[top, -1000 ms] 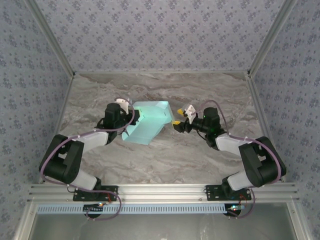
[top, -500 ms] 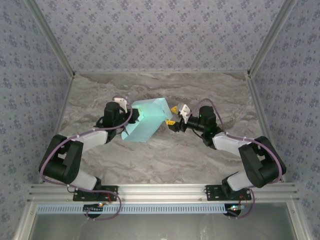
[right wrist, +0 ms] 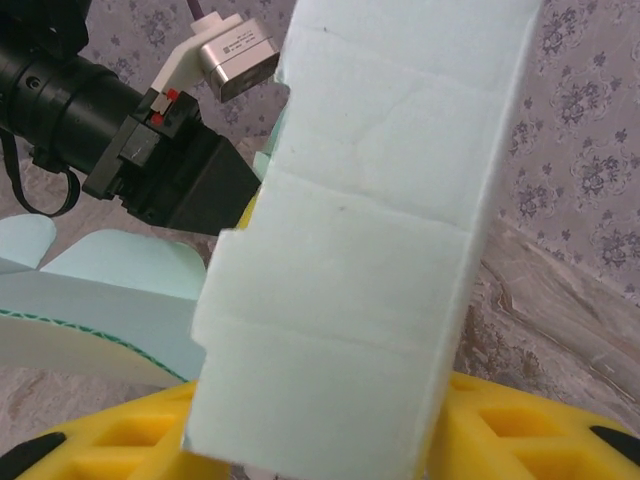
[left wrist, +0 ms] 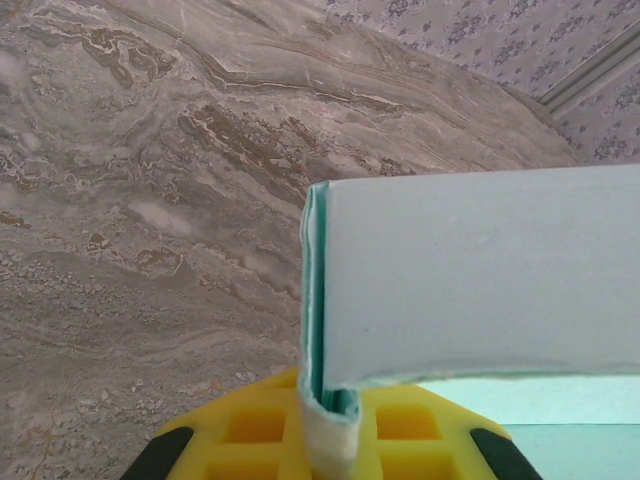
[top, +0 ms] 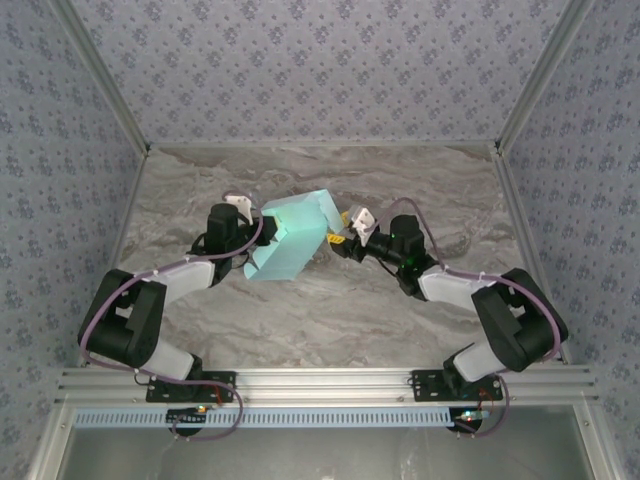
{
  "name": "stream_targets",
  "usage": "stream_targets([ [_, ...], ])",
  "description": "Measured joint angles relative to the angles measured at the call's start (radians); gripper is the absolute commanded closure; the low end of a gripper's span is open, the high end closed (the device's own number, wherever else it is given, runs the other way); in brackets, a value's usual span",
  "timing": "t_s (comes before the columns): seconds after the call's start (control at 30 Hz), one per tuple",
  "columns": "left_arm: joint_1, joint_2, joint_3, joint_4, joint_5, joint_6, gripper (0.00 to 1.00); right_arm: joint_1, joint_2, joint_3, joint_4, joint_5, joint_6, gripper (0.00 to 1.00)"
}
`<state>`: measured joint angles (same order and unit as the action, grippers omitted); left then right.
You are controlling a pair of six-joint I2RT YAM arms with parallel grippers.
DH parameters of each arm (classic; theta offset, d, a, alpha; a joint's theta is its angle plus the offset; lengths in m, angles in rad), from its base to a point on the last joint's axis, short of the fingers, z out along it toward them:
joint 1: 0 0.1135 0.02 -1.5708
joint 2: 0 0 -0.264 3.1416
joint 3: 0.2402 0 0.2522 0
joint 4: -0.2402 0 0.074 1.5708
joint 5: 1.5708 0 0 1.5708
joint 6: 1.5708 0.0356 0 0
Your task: Fold the paper box
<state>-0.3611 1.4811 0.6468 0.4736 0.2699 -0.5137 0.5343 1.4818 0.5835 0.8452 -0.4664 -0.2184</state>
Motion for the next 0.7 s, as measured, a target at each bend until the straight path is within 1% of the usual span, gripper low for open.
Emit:
stream_targets([
  [0.1, -0.001, 0.000, 0.000, 0.000, -0.004, 0.006, 1.00, 0.015, 0.007, 0.012, -0.001, 0.027, -0.001, 0.44],
  [0.3, -0.001, 0.000, 0.000, -0.001, -0.013, 0.016, 1.00, 0.018, 0.007, 0.014, -0.001, 0.072, -0.003, 0.44],
  [0.43, -0.002, 0.000, 0.000, -0.007, -0.020, 0.047, 1.00, 0.018, -0.005, 0.014, -0.018, 0.077, -0.003, 0.42],
  [0.53, -0.006, 0.000, 0.000, -0.018, -0.028, 0.064, 1.00, 0.014, -0.042, 0.014, -0.057, 0.045, -0.007, 0.39],
  [0.6, -0.008, -0.002, 0.000, -0.030, -0.031, 0.072, 1.00, -0.001, -0.079, 0.016, -0.098, -0.003, -0.009, 0.38],
  [0.7, -0.008, -0.002, 0.000, -0.036, -0.038, 0.083, 1.00, -0.053, -0.123, 0.047, -0.211, -0.096, -0.007, 0.35],
])
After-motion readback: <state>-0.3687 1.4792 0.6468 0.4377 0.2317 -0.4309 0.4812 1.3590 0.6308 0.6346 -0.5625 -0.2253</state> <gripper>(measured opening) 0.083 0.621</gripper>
